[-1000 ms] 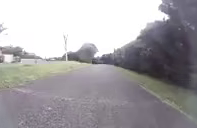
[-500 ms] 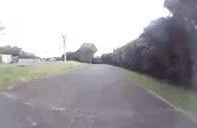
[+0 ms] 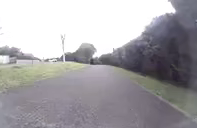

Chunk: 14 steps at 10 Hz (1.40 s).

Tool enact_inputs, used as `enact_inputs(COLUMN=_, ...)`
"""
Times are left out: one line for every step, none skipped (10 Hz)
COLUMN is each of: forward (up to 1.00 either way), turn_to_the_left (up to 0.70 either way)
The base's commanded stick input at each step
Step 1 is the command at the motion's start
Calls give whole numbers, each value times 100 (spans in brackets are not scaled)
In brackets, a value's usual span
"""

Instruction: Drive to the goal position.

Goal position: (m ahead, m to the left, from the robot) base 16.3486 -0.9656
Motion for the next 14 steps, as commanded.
enact_inputs(forward=70, turn_to_the_left=0)
enact_inputs(forward=70, turn_to_the_left=0)
enact_inputs(forward=70, turn_to_the_left=0)
enact_inputs(forward=70, turn_to_the_left=0)
enact_inputs(forward=70, turn_to_the_left=0)
enact_inputs(forward=70, turn_to_the_left=0)
enact_inputs(forward=70, turn_to_the_left=0)
enact_inputs(forward=70, turn_to_the_left=0)
enact_inputs(forward=70, turn_to_the_left=0)
enact_inputs(forward=70, turn_to_the_left=0)
enact_inputs(forward=70, turn_to_the_left=0)
enact_inputs(forward=70, turn_to_the_left=0)
enact_inputs(forward=70, turn_to_the_left=0)
enact_inputs(forward=70, turn_to_the_left=0)
